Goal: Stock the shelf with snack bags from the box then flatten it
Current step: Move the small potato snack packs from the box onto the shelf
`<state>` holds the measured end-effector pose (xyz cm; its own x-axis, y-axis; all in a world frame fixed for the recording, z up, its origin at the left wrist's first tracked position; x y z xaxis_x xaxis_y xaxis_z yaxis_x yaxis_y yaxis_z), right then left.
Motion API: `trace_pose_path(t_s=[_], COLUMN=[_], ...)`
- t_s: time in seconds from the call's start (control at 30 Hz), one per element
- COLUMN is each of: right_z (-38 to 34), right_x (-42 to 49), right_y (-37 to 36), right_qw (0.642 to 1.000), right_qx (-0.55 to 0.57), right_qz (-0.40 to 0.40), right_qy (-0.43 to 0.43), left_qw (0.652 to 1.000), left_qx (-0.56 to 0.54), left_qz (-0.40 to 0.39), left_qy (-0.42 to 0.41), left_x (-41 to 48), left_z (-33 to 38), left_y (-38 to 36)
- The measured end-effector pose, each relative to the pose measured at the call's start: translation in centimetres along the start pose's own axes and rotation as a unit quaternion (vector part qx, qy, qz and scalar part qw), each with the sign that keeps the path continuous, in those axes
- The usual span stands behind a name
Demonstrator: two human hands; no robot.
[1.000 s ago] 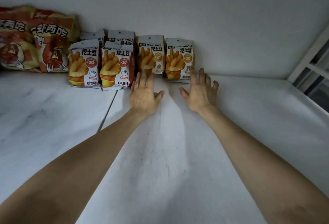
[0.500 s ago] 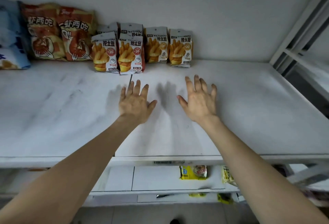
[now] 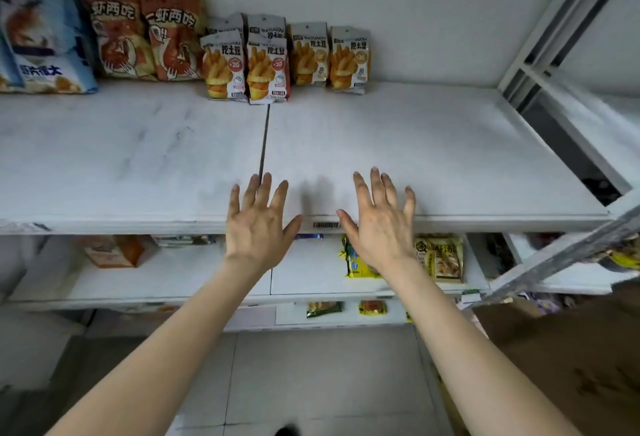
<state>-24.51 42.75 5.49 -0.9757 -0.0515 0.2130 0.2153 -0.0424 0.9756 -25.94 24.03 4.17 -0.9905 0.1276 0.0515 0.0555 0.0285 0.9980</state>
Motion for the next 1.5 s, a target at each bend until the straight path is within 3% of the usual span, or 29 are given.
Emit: trace_pose_path(t_s=[0.37, 0.9, 1.07, 1.37, 1.5], right_z=[-5.4, -11.4, -12.1, -15.4, -17.7], right_x=[-14.0, -42.7, -53.5, -69.2, -74.2], right_y=[2.3, 2.8, 3.1, 4.3, 4.4], right_qw=[0.995, 0.957, 0.925, 0.816, 0.773], right_qx=[0.008, 0.015, 0.000, -0.013, -0.022], right_qz=[0.029, -0.033, -0.052, -0.053, -0.041], right_qy=[-0.096, -0.288, -0.376, -0.575, -0.632], left_qw=[0.994, 0.965, 0.934, 0.851, 0.817], left_qx=[-0.044, -0.046, -0.043, -0.010, -0.011], left_qz=[0.037, -0.001, -0.028, -0.086, -0.071], left_qy=[-0.096, -0.260, -0.354, -0.519, -0.573], left_x=[-12.1, -33.3, -41.0, -52.9, -57.1], left_z=[-2.2, -1.0, 2.5, 7.8, 9.1], left_y=[0.8, -2.6, -3.8, -6.7, -7.6])
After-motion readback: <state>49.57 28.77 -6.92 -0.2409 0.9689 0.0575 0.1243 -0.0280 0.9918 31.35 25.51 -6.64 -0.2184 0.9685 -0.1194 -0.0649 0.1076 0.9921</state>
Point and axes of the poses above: each hand's wrist, its own x-axis towards the middle knuckle, its own y-axis out of the back of the hand, z = x × y, the point moved 7 cm from there along x, towards the middle knuckle, and after that the axes turned 2 degrees about y, right-handed, at the moved point
